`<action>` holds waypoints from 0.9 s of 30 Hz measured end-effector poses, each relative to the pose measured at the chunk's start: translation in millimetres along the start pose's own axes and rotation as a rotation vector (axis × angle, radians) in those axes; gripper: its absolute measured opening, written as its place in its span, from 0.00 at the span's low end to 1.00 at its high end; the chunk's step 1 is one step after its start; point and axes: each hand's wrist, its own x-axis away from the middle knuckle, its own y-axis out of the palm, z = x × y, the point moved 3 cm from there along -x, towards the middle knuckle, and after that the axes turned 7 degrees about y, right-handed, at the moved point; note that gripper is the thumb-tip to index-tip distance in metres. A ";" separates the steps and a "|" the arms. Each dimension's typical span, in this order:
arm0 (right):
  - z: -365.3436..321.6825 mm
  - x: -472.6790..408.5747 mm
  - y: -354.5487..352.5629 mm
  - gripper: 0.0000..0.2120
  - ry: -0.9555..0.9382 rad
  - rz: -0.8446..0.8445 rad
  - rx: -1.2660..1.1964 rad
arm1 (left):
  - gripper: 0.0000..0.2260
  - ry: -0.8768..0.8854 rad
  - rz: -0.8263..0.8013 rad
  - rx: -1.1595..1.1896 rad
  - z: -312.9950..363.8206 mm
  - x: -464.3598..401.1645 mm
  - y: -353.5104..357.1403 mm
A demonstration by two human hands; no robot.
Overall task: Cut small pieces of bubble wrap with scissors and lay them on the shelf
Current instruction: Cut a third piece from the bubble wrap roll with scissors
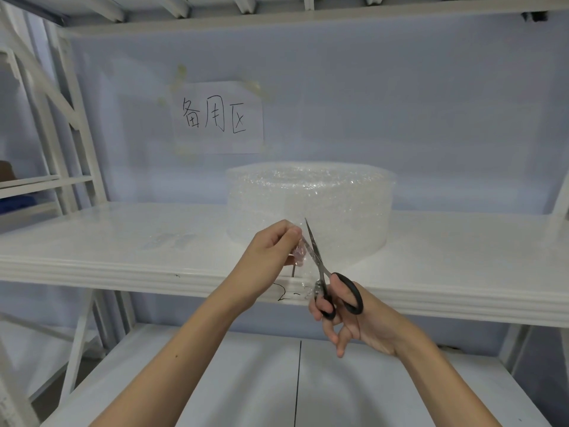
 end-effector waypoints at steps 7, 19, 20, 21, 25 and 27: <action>4.6 1.9 0.9 0.30 -0.017 0.025 0.005 | 0.16 -0.007 0.004 0.022 4.0 2.2 2.4; 13.9 5.3 0.6 0.30 -0.029 0.052 0.029 | 0.16 -0.099 -0.017 0.065 6.8 4.9 3.6; 14.7 5.6 0.5 0.29 -0.033 0.050 0.032 | 0.16 -0.103 -0.020 0.067 6.8 5.2 3.4; 15.2 5.8 0.6 0.29 -0.035 0.050 0.035 | 0.17 -0.104 -0.022 0.069 6.5 5.4 2.9; 10.0 5.7 0.7 0.29 -0.035 0.054 0.036 | 0.16 -0.096 -0.036 0.059 6.6 5.9 2.8; 3.2 4.9 0.4 0.29 -0.030 0.050 0.033 | 0.15 -0.082 -0.053 0.029 7.2 6.2 3.5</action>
